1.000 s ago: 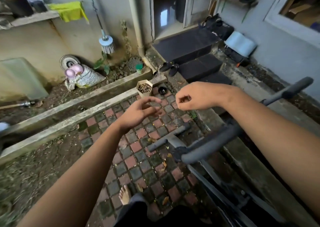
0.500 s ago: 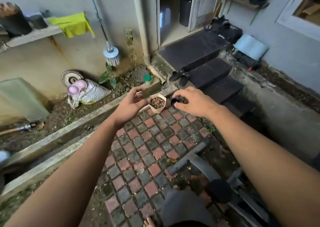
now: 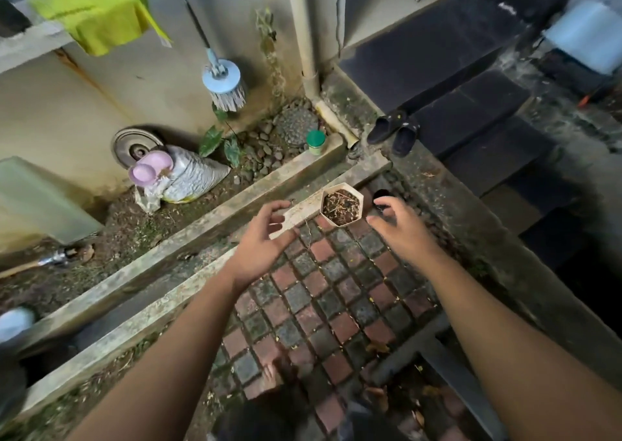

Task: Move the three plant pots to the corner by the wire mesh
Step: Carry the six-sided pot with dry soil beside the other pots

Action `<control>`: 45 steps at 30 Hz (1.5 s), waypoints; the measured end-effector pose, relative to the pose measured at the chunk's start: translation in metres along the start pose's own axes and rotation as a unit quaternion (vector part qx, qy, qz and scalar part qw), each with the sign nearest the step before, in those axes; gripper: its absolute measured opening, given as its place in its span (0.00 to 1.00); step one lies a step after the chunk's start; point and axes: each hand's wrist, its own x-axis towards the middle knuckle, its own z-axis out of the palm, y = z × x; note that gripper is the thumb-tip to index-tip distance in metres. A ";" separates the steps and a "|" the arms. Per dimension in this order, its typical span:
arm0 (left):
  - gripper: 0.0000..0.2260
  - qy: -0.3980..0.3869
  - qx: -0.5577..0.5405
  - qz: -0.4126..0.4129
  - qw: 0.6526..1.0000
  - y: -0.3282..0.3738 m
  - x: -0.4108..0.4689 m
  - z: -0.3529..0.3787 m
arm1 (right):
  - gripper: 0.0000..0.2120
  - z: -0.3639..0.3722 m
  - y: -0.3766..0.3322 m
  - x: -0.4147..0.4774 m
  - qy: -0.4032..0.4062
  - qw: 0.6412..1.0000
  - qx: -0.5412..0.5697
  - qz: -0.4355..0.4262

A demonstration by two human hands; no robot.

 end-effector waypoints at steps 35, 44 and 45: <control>0.09 0.150 -0.091 0.241 0.955 -0.464 0.475 0.298 | 0.31 0.385 0.426 0.426 0.212 0.888 0.406 -0.054; 0.14 0.052 -0.175 0.244 0.953 -0.452 0.483 0.320 | 0.31 0.344 0.437 0.425 0.205 0.885 0.396 -0.136; 0.15 0.027 -0.183 0.245 0.952 -0.453 0.482 0.324 | 0.31 0.348 0.439 0.422 0.229 0.869 0.421 -0.127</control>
